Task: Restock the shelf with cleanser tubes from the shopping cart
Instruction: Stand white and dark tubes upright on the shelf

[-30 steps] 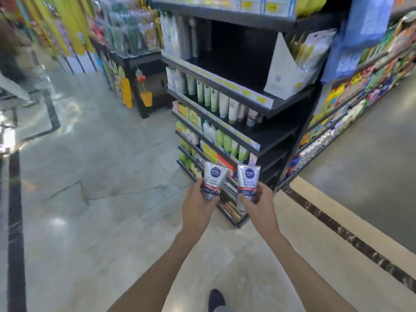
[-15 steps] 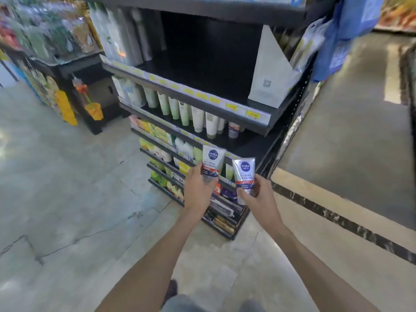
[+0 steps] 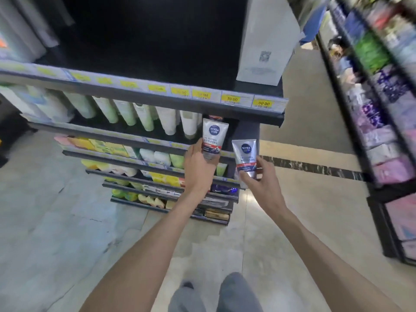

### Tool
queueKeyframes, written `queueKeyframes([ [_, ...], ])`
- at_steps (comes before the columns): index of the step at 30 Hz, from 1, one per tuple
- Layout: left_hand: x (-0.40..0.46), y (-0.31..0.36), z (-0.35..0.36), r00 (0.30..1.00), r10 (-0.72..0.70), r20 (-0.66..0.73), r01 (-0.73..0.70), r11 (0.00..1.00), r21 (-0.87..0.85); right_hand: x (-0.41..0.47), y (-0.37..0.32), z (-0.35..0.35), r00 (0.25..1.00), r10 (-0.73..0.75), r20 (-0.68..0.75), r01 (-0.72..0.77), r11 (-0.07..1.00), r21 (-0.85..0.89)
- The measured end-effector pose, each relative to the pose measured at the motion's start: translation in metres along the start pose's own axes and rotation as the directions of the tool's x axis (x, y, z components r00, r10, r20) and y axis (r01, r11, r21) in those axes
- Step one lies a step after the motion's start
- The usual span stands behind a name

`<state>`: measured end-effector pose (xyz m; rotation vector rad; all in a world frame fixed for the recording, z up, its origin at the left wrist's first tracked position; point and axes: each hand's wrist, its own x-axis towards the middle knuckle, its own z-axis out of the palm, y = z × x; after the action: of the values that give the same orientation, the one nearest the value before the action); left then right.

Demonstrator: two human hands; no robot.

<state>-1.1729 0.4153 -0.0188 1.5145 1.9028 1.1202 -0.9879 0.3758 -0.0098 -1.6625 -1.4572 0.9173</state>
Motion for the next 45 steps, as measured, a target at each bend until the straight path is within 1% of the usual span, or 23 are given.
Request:
queueKeyframes([
  [3,0.025,-0.010,0.008,0.999,0.044,0.007,-0.044,0.999,-0.028,0.016,-0.002,0.011,0.998,0.014,-0.058,-0.015,1.000,-0.018],
  [7,0.050,-0.016,0.028,1.000,0.015,-0.019,-0.016,0.999,-0.042,0.038,0.005,0.023,0.995,-0.009,-0.100,0.004,0.999,-0.049],
  [10,0.056,-0.020,0.038,0.996,0.078,-0.054,-0.083,0.990,-0.114,0.049,0.012,0.028,0.990,-0.042,-0.133,0.032,0.997,-0.072],
  [12,0.060,-0.021,0.040,0.991,0.092,-0.094,-0.105,0.984,-0.145,0.056,0.015,0.029,0.987,-0.072,-0.146,0.059,0.994,-0.092],
  [18,0.072,-0.018,0.048,0.988,0.055,-0.142,-0.079,0.982,-0.174,0.074,0.021,0.027,0.976,-0.134,-0.169,0.109,0.983,-0.151],
  [19,0.074,-0.020,0.050,0.987,0.059,-0.147,-0.083,0.983,-0.166,0.077,0.022,0.027,0.975,-0.133,-0.176,0.106,0.982,-0.158],
  [23,0.083,-0.023,0.058,0.984,0.063,-0.168,-0.070,0.997,-0.037,0.088,0.026,0.028,0.966,-0.160,-0.204,0.126,0.977,-0.173],
  [27,0.083,-0.026,0.063,0.987,0.099,-0.125,-0.093,0.994,0.058,0.096,0.026,0.027,0.952,-0.201,-0.231,0.165,0.973,-0.163],
  [30,0.082,-0.029,0.066,0.985,0.105,-0.135,-0.087,0.988,0.129,0.104,0.023,0.026,0.942,-0.222,-0.251,0.193,0.972,-0.135],
  [33,0.083,-0.031,0.071,0.982,0.072,-0.172,-0.044,0.986,0.162,0.114,0.020,0.025,0.933,-0.235,-0.272,0.217,0.972,-0.093],
  [37,0.086,-0.028,0.077,0.977,0.081,-0.199,-0.031,0.970,0.243,0.121,0.018,0.026,0.931,-0.240,-0.276,0.235,0.971,-0.051],
  [45,0.093,-0.027,0.076,0.976,0.080,-0.203,-0.022,0.962,0.271,0.129,0.034,0.031,0.956,-0.207,-0.208,0.183,0.975,-0.128],
])
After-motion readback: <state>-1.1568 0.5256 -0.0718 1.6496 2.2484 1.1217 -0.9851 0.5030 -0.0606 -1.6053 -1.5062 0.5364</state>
